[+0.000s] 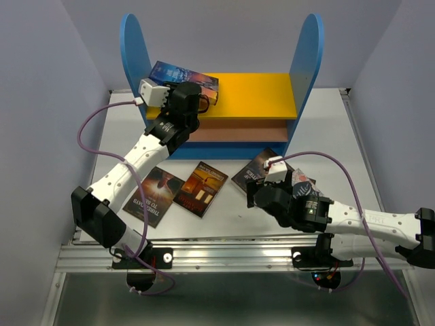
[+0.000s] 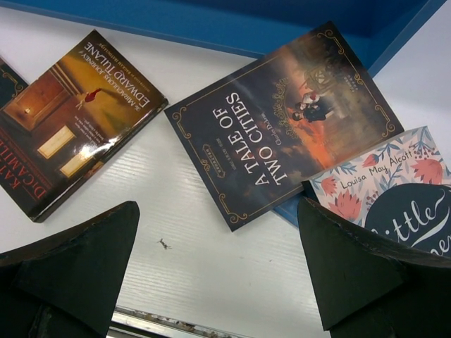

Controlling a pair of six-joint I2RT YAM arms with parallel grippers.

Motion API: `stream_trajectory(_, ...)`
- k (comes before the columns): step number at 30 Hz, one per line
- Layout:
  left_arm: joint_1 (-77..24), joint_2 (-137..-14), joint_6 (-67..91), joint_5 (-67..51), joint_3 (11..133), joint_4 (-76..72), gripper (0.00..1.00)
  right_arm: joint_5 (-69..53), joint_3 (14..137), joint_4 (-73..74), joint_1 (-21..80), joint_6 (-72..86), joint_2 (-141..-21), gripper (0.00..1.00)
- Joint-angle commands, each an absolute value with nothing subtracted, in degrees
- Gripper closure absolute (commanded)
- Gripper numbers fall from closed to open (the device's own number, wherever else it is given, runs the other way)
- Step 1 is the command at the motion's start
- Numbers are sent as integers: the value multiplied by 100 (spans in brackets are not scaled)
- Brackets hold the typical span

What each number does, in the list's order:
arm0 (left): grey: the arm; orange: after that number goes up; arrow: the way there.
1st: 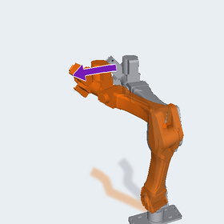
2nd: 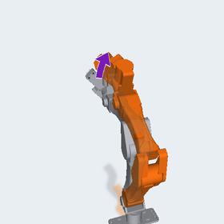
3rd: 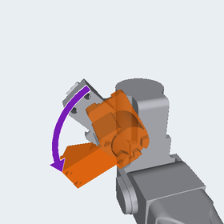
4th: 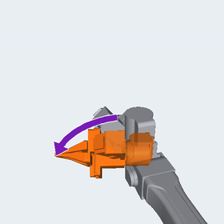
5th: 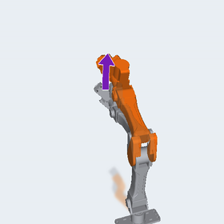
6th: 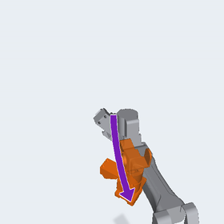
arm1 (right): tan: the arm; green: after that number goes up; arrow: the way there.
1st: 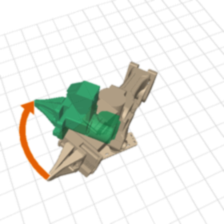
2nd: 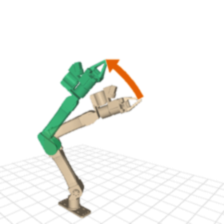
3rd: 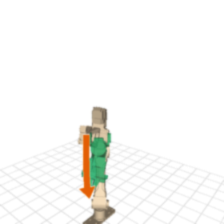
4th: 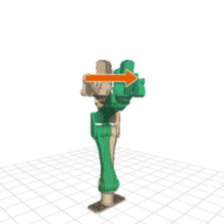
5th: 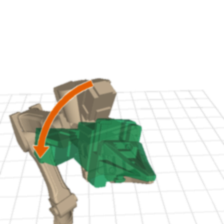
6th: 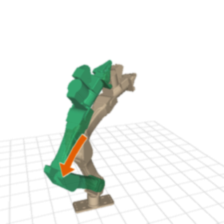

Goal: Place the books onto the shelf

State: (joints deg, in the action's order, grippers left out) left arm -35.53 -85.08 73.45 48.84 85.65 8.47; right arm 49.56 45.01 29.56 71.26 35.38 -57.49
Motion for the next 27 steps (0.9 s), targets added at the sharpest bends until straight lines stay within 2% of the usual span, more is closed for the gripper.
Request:
stream_trajectory(1, -3568, -8463, 8225, 5054, 8877, 720, 100, 4975, 4764, 2777, 7102, 3516, -5783, 0)
stream_trajectory(8, -3560, -8657, 9491, 5018, 8868, 1643, 100, 4825, 4772, 2760, 7102, 3472, -5774, 0)
stream_trajectory(14, -3560, -8929, 10412, 5080, 9456, 2897, 100, 4808, 4772, 2760, 7102, 3454, -5792, 0)
stream_trajectory(27, -3445, -9061, 11557, 5097, 9747, 4227, 100, 4729, 4764, 2760, 7049, 3472, -5818, 0)
